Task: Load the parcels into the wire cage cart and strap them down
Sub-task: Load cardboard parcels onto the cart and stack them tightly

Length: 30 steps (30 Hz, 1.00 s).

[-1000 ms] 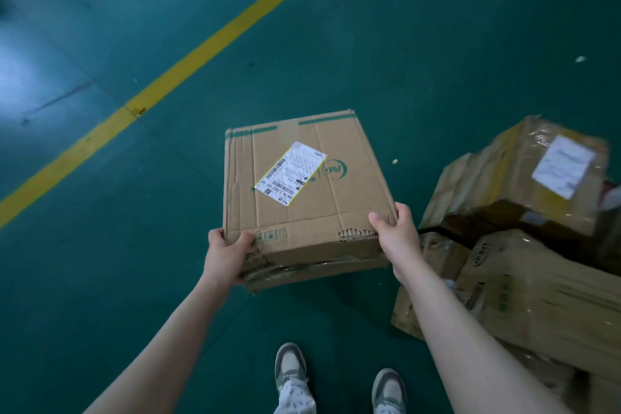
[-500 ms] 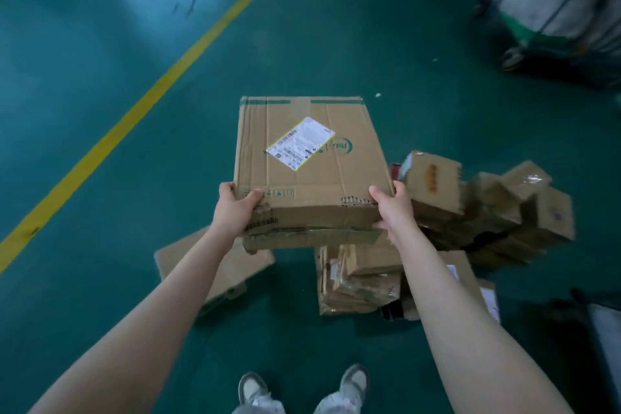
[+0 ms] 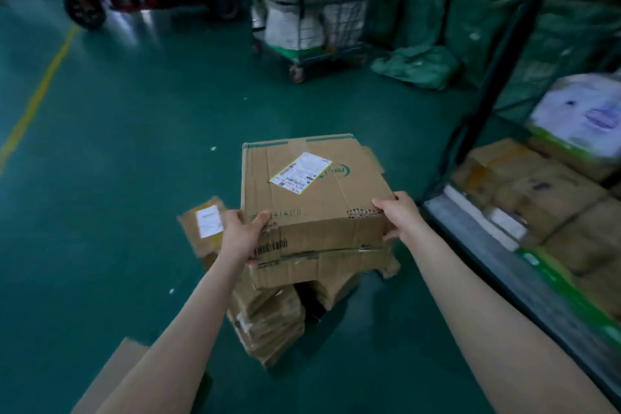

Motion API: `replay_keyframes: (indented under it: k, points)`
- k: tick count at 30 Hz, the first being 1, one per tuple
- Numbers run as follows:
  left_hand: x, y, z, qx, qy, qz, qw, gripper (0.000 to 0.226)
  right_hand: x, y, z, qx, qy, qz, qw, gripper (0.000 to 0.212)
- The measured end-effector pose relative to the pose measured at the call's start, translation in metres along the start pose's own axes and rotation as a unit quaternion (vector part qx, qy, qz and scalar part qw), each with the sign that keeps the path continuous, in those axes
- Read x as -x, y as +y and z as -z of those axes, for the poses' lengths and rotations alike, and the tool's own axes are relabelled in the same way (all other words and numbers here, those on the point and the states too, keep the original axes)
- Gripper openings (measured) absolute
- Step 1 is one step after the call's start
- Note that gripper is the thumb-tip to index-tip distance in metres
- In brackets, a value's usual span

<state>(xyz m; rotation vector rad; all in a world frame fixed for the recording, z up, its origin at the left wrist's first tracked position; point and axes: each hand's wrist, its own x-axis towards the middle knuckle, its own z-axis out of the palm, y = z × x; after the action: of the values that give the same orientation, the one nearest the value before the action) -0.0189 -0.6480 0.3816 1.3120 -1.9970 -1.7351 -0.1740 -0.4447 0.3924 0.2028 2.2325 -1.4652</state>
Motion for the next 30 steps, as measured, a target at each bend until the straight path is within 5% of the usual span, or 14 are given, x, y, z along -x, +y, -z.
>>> replay_keyframes:
  k: [13, 30]
  points:
    - [0.069, 0.074, -0.303, -0.118, -0.244, -0.051, 0.961, 0.05, -0.013, 0.103, 0.295, -0.121, 0.21, -0.118, 0.963, 0.047]
    - [0.07, 0.159, -0.622, -0.247, -0.433, -0.133, 0.857, 0.05, -0.11, 0.172, 0.499, -0.205, 0.392, -0.198, 0.875, 0.047]
